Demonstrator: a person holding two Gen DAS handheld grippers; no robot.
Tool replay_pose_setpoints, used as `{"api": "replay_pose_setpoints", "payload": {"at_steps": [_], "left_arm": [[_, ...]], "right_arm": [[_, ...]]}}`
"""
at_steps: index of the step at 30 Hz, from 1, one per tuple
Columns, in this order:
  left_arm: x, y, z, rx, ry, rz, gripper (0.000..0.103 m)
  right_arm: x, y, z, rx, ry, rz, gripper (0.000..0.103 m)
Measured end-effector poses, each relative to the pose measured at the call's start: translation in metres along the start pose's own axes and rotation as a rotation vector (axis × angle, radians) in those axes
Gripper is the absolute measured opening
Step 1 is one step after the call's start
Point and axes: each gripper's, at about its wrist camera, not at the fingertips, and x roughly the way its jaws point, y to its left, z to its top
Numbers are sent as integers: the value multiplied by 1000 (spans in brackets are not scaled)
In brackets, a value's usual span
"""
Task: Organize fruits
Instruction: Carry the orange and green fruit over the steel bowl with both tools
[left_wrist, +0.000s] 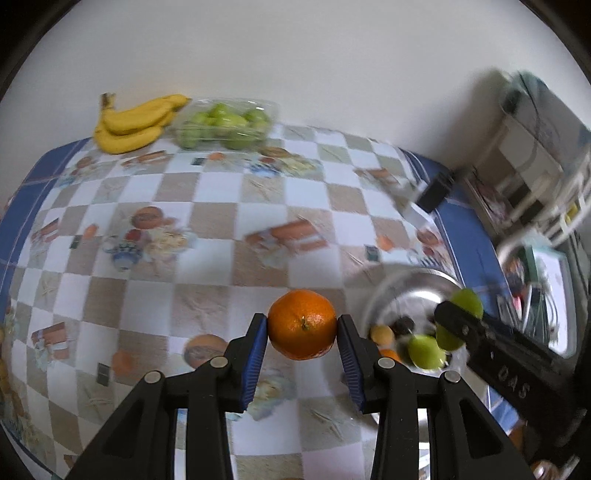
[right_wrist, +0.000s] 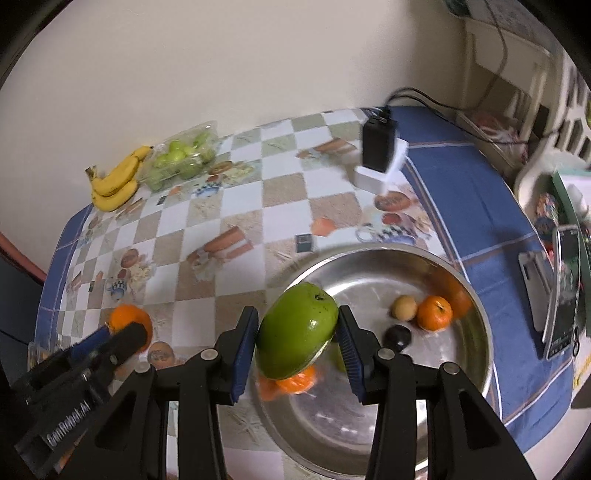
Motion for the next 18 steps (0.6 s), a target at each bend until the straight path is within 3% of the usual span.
{"api": "replay_pose_setpoints", "payload": {"at_steps": [9, 18], "left_arm": [[23, -60, -23, 148, 99, -77, 41], [49, -90, -42, 234, 200, -95, 41]], "right_arm": [[1, -57, 0, 136, 6, -105, 45], [18, -78, -2, 173, 56, -112, 45]]}}
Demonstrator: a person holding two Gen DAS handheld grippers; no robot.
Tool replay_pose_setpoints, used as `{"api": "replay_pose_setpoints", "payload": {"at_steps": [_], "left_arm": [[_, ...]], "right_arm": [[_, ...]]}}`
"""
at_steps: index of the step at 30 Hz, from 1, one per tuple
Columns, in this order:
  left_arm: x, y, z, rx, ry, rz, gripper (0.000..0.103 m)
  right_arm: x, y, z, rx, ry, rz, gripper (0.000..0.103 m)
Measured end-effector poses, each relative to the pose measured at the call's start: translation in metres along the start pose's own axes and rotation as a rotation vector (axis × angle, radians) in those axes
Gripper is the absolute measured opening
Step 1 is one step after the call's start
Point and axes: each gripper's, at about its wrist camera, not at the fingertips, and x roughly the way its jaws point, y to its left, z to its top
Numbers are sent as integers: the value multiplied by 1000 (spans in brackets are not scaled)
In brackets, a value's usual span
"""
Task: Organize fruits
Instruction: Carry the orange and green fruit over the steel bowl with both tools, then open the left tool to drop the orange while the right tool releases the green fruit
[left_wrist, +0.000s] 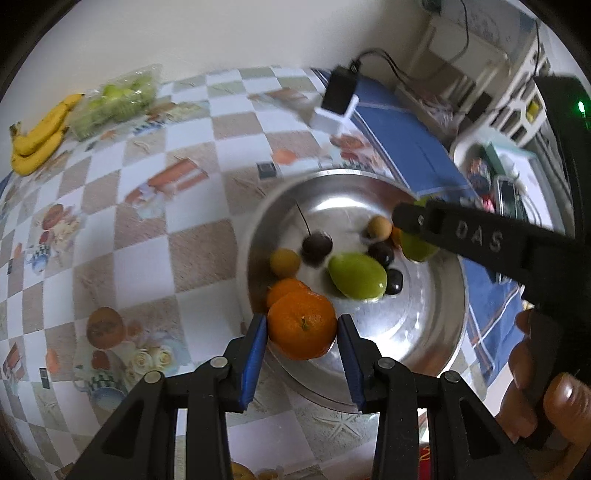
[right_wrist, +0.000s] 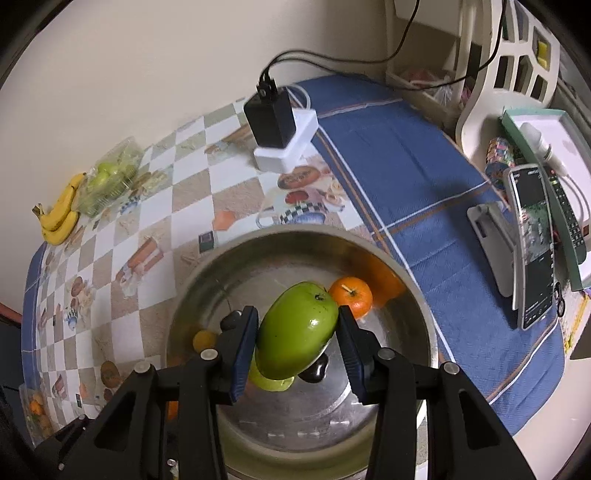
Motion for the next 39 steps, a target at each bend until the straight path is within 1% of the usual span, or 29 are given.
{"api": "replay_pose_setpoints", "payload": {"at_steps": [2, 6, 13, 20, 26, 39], "left_arm": [[5, -5, -2, 13, 15, 3, 41], [14, -11, -4, 29, 38, 11, 41], [25, -19, -7, 51, 62, 27, 41], [35, -17, -9, 33, 92, 29, 41], [39, -17, -10, 35, 103, 33, 41], [43, -21, -10, 44, 113, 35, 42]], "right_arm": [[4, -3, -1, 6, 14, -13, 45], [8, -11, -4, 5, 35, -81, 45], [14, -27, -9, 28, 74, -126, 45], [26, -28, -12, 21, 114, -138, 45], [37, -31, -15, 23, 151, -146, 45], [40, -33, -14, 37, 151, -157, 45]]}}
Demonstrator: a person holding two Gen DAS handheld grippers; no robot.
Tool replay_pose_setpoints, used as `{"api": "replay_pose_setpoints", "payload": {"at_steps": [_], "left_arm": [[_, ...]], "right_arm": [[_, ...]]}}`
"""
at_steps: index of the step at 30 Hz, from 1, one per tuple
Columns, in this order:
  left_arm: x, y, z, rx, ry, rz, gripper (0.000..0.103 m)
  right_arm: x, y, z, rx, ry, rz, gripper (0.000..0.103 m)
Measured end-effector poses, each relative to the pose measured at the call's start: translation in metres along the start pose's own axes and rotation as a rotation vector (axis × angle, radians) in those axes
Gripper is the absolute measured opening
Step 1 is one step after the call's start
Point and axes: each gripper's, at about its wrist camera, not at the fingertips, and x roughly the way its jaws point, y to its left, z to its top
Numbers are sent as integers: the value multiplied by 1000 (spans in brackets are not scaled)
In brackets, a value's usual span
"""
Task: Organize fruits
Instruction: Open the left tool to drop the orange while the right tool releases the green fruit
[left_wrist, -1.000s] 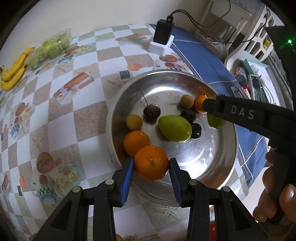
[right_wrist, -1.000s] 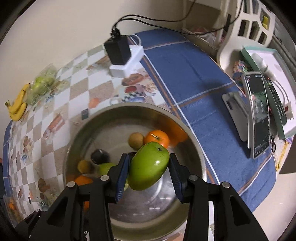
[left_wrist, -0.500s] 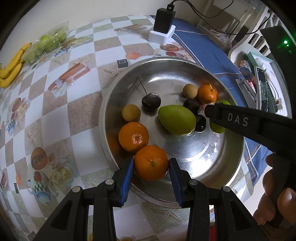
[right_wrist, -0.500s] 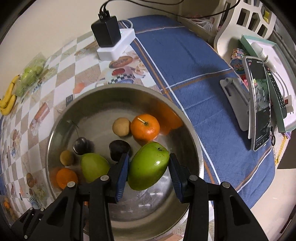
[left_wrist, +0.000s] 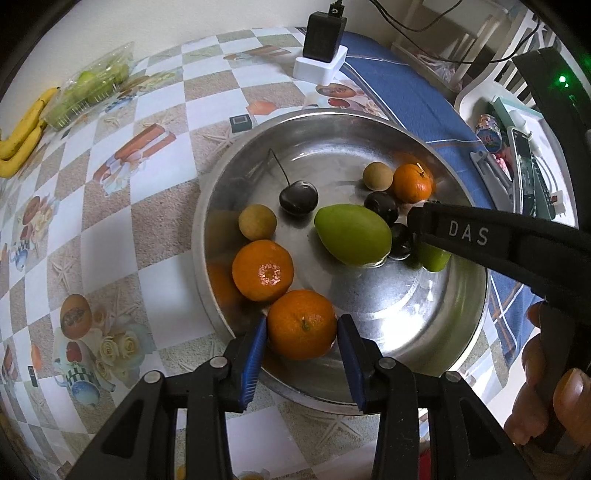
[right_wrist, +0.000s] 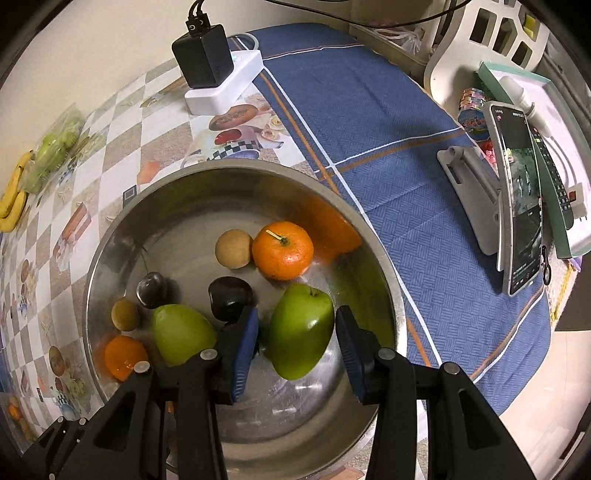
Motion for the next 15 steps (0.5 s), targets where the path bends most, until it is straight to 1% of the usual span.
{"api": "replay_pose_setpoints", "payload": {"at_steps": [5, 8, 12, 15], "left_arm": [[-4, -2, 0, -2, -7, -18, 44], [-12, -2, 2, 4, -24, -34, 53], [-24, -2, 3, 11, -59, -41, 53], [-32, 2, 4, -2, -82, -40, 53]], "right_arm": [[-6, -3, 2, 17, -23, -3, 45], [-11, -4, 2, 25, -44, -2, 45], [-22, -3, 3, 35, -85, 11, 45], [-31, -2, 3, 29, -124, 22, 45]]}}
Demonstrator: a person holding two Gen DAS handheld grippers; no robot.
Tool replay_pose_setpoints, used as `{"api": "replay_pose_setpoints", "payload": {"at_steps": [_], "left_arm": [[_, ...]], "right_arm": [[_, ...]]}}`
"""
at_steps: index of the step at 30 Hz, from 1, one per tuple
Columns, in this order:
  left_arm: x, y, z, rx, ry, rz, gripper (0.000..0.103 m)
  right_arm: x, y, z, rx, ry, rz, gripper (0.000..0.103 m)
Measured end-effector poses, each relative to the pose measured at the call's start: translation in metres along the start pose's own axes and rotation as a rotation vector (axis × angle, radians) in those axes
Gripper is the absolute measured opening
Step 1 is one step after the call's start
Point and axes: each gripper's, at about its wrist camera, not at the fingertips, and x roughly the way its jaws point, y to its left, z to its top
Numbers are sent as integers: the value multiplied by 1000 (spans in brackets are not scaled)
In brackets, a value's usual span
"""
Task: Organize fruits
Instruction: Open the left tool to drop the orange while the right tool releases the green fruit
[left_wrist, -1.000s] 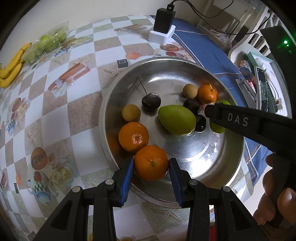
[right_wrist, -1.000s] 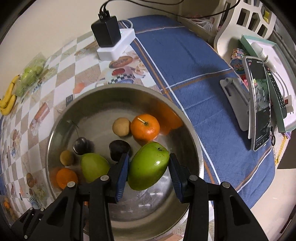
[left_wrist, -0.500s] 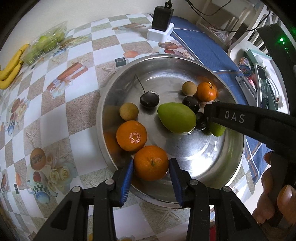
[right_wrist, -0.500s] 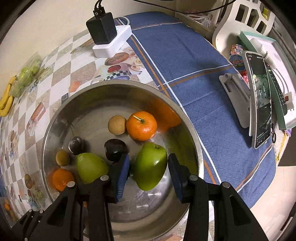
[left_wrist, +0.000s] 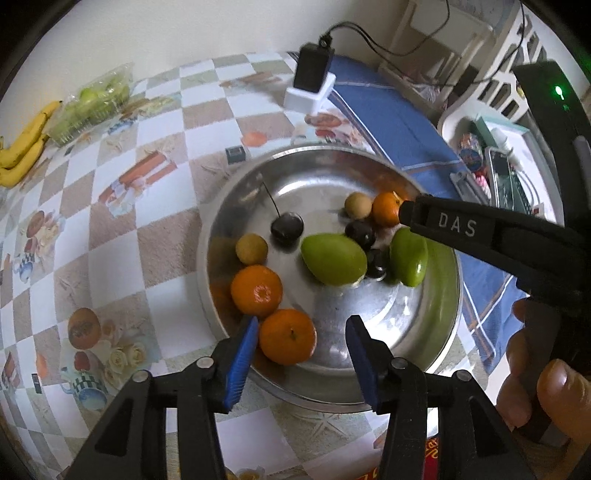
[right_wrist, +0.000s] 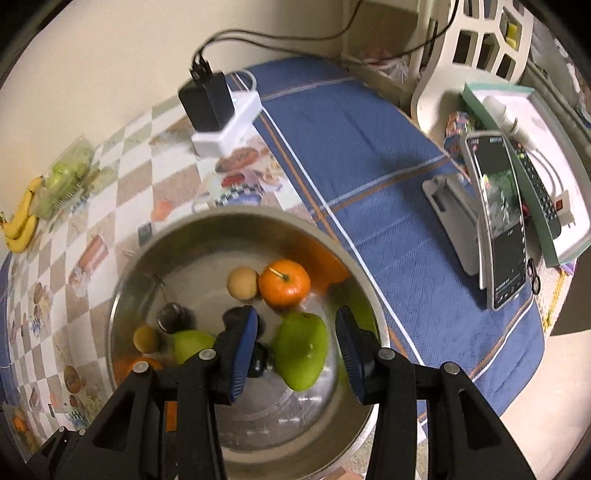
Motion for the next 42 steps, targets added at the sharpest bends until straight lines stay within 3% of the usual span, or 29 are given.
{"api": "replay_pose_setpoints", "payload": {"at_steps": [4, 17, 23, 29, 31, 32, 33, 35, 40, 42], "left_arm": [[-7, 16, 4, -63, -22, 17, 53], [-18, 96, 6, -317, -55, 195, 53], [-17, 118, 2, -368, -36, 230, 53], [-14, 128, -1, -394, -20, 241, 53], [-15, 130, -1, -402, -19, 249, 57], [-15, 131, -2, -406, -19, 256, 65], [-15, 133, -3, -413, -19, 268, 73], [-14, 138, -5, -428, -15, 288, 81], [-9, 152, -11, -463, 9, 327, 89], [-5, 158, -14, -477, 26, 340, 91]], "right_arm": [[-3, 2, 1, -2, -12, 14, 45], [-11, 38, -6, -94, -23, 114, 45], [-16, 69, -14, -173, -18, 171, 45], [-19, 89, -20, -236, -19, 174, 45], [-18, 91, -21, -245, -19, 171, 45], [-18, 92, -22, -249, -18, 171, 46], [-17, 92, -22, -250, -15, 171, 47], [-12, 93, -23, -254, -6, 169, 65], [-1, 94, -26, -256, 21, 158, 72], [2, 94, -27, -255, 30, 158, 81]]}}
